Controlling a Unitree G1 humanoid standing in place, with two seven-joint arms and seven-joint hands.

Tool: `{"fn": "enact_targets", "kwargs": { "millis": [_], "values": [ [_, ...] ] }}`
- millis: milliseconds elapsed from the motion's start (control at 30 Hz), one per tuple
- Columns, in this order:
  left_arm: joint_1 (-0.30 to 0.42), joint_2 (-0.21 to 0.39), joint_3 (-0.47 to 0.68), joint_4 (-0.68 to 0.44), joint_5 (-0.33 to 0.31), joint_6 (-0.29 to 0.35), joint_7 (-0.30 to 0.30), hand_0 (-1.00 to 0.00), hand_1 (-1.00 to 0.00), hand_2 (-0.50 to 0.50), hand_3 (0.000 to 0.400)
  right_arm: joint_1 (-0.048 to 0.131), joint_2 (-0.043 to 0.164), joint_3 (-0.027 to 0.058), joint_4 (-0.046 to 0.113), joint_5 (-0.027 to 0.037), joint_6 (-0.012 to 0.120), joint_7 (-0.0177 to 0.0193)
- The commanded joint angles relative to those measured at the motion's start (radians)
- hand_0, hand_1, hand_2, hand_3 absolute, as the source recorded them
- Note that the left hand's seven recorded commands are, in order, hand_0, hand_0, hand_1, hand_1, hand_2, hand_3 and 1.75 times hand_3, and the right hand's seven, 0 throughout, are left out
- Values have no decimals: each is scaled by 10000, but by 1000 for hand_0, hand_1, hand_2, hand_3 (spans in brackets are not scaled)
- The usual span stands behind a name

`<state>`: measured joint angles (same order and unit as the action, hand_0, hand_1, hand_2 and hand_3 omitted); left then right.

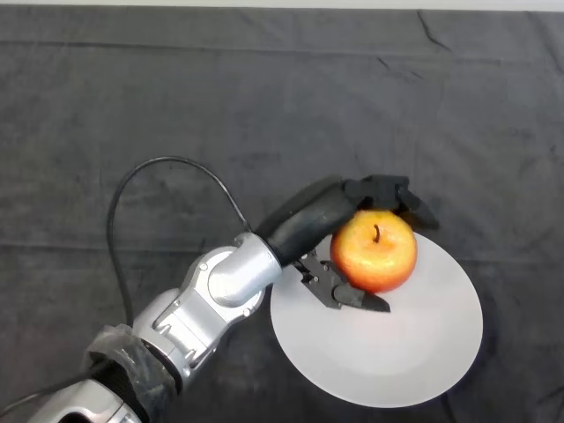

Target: Move the apple to the plate

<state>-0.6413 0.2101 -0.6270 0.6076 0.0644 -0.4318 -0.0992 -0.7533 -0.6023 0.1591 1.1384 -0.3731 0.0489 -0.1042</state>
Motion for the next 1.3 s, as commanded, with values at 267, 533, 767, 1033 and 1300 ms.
{"fn": "enact_targets", "kwargs": {
  "millis": [267, 533, 767, 1033, 1300],
  "values": [
    [-194, 208, -712, 1255, 34, -95, -88, -1000, -298, -351, 400, 416, -50, -117, -42, 93, 121, 70],
    [-442, 171, -945, 1608, 91, 95, -107, 0, 0, 0, 0, 401, -49, -115, -15, 87, 113, 68],
    [-725, 402, -730, 1384, -9, 248, -260, 0, 0, 0, 0, 391, -47, -113, 5, 83, 106, 65],
    [-746, 1290, 253, 837, -191, -317, -314, 0, 0, 0, 0, 387, -46, -112, 14, 80, 101, 63],
    [-378, 2325, 1527, 1266, -333, -1794, -67, 0, 0, 0, 0, 385, -46, -112, 19, 79, 96, 62]
  ]
}}
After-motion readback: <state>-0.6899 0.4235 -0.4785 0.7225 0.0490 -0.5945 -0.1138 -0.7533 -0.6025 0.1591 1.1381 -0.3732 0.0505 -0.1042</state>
